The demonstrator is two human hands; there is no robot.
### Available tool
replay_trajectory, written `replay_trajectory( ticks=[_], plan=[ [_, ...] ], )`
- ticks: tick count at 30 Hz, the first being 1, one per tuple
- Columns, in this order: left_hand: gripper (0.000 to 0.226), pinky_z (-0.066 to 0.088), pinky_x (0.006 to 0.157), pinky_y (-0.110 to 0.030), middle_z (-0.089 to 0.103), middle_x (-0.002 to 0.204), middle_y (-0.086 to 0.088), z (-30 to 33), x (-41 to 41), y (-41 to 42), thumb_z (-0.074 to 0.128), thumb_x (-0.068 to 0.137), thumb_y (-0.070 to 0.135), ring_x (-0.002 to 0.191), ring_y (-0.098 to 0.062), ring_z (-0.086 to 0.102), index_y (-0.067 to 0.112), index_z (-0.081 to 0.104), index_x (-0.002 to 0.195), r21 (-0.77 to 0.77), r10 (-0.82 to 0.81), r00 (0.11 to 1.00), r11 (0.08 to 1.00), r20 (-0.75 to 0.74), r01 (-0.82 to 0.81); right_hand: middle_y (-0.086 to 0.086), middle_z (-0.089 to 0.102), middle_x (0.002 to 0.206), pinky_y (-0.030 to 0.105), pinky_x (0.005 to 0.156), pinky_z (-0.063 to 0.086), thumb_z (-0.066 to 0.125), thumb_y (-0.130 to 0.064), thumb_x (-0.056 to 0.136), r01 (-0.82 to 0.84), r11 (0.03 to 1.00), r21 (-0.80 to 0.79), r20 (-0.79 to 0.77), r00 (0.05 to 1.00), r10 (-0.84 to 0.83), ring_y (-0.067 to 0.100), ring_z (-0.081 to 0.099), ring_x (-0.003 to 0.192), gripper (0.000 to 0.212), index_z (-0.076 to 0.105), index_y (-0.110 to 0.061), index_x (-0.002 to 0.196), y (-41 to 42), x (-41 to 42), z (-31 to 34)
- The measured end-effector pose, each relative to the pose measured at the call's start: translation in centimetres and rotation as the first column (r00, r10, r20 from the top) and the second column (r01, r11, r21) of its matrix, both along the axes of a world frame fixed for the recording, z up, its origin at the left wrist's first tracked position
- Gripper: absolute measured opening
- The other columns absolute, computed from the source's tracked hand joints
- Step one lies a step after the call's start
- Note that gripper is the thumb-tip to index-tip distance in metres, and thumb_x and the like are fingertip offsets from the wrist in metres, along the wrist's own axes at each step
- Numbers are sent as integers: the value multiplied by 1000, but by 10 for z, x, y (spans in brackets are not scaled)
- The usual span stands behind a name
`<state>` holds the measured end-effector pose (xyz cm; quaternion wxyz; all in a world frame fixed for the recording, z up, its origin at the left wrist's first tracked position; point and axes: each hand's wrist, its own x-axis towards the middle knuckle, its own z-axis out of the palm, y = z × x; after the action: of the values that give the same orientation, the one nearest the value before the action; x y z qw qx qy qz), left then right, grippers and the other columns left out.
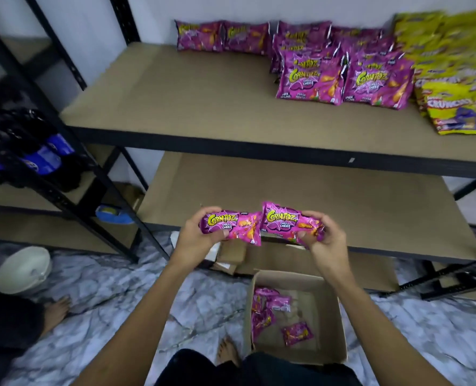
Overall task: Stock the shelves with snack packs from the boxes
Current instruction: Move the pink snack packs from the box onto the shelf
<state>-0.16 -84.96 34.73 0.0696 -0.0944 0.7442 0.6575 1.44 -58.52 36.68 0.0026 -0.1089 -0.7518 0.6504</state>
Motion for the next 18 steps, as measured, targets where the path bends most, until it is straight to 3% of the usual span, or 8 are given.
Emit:
replay_trajectory(
  ticks=[7, 11, 14, 18],
  plan=[
    [45, 55, 78, -26, 73, 101, 2, 95, -30, -46, 81, 75, 8, 93, -13, 69, 34, 65, 108, -108, 17, 960, 993, -281, -49, -2, 72, 102, 37, 85, 57, 63, 17, 82, 15, 997, -81, -293, 955, -38, 19, 69, 96, 46, 66, -22, 107, -47, -22, 79],
    [45, 55, 78, -24, 73, 101, 9, 127, -61, -62, 80, 74, 4, 91, -10, 70, 37, 66, 100, -149, 71, 909, 978, -411, -143, -7, 72, 98, 26, 83, 56, 63, 11, 85, 5, 999, -45, -351, 936, -21, 11, 69, 92, 42, 68, -25, 106, -69, -57, 111],
    [42, 54, 75, -18, 71, 99, 14, 144, -87, -71, 79, 76, 5, 88, -2, 68, 38, 63, 97, -180, 99, 894, 964, -436, -195, -6, 70, 103, 25, 83, 55, 62, 9, 87, 27, 999, 22, -380, 925, -17, 9, 66, 95, 41, 67, -25, 108, -88, -93, 118],
    [39, 51, 75, -15, 68, 96, 12, 155, -128, -84, 78, 77, 3, 85, 0, 64, 31, 59, 96, -210, 151, 892, 943, -426, -260, -7, 63, 107, 2, 72, 42, 59, 11, 87, 79, 990, 116, -390, 920, -27, -21, 55, 85, 40, 64, -21, 110, -115, -144, 124]
  ],
)
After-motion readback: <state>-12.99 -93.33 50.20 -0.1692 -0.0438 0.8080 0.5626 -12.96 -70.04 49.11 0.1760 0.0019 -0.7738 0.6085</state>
